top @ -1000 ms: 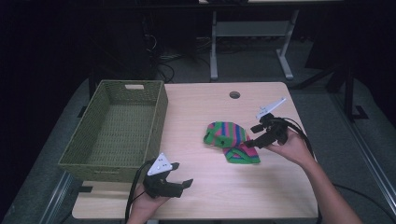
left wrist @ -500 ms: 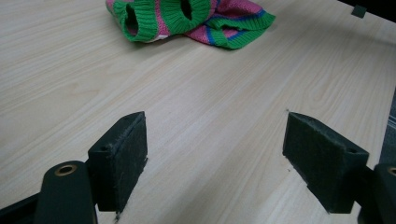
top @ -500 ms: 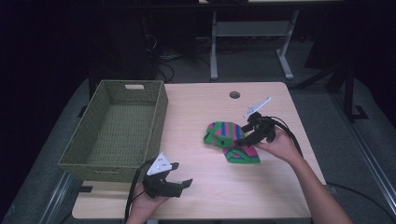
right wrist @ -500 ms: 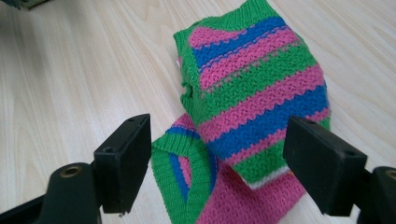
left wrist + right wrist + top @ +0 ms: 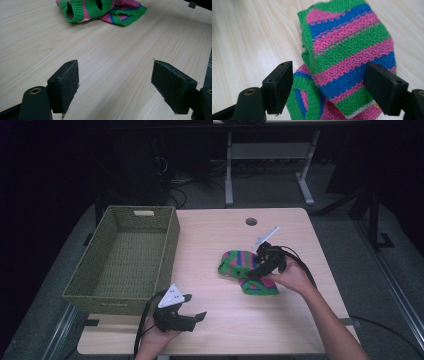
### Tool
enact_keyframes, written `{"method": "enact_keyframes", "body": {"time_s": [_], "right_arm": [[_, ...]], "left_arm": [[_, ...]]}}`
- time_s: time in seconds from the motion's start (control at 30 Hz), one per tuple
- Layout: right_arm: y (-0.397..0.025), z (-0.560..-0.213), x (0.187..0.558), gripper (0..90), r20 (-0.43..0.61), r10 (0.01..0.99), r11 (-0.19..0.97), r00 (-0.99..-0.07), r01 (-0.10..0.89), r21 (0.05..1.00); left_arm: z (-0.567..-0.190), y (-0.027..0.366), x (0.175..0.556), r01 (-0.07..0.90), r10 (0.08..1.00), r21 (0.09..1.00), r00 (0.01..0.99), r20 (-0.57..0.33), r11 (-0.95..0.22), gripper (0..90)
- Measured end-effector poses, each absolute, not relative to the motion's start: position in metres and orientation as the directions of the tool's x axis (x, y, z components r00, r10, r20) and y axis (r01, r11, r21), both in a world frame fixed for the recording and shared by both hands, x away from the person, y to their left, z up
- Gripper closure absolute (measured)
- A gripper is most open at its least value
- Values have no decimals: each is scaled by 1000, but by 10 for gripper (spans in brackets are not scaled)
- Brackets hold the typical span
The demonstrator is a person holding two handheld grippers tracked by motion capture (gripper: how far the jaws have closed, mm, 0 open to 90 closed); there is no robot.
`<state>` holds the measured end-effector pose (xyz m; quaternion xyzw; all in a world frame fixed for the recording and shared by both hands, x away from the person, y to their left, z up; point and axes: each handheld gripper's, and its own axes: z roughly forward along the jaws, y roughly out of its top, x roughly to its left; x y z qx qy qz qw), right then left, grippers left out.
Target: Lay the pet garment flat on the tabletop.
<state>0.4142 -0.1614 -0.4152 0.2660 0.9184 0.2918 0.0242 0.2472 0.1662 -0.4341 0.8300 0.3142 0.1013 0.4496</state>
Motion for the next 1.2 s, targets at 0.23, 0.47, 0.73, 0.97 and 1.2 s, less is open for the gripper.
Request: {"method": "enact_keyframes", "body": {"time_s": [0.23, 0.47, 0.73, 0.97, 1.2], "right_arm": [[-152, -433, 420, 223, 79, 515, 724, -854, 482, 493], [-142, -446, 423, 226, 39, 524, 754, -851, 484, 445], [-140, -452, 424, 287, 16, 554, 749, -832, 507, 427], [-141, -449, 427, 399, 23, 578, 734, -816, 531, 423], [-149, -449, 430, 566, 37, 619, 690, -784, 566, 451]], "left_arm": [[-433, 167, 246, 431, 612, 812, 782, -117, -394, 217], [-433, 167, 246, 428, 613, 813, 782, -115, -394, 217], [-433, 167, 246, 428, 613, 816, 781, -117, -390, 218], [-433, 166, 246, 431, 616, 814, 779, -118, -390, 218], [-433, 167, 246, 437, 616, 815, 777, -128, -381, 218]]}}
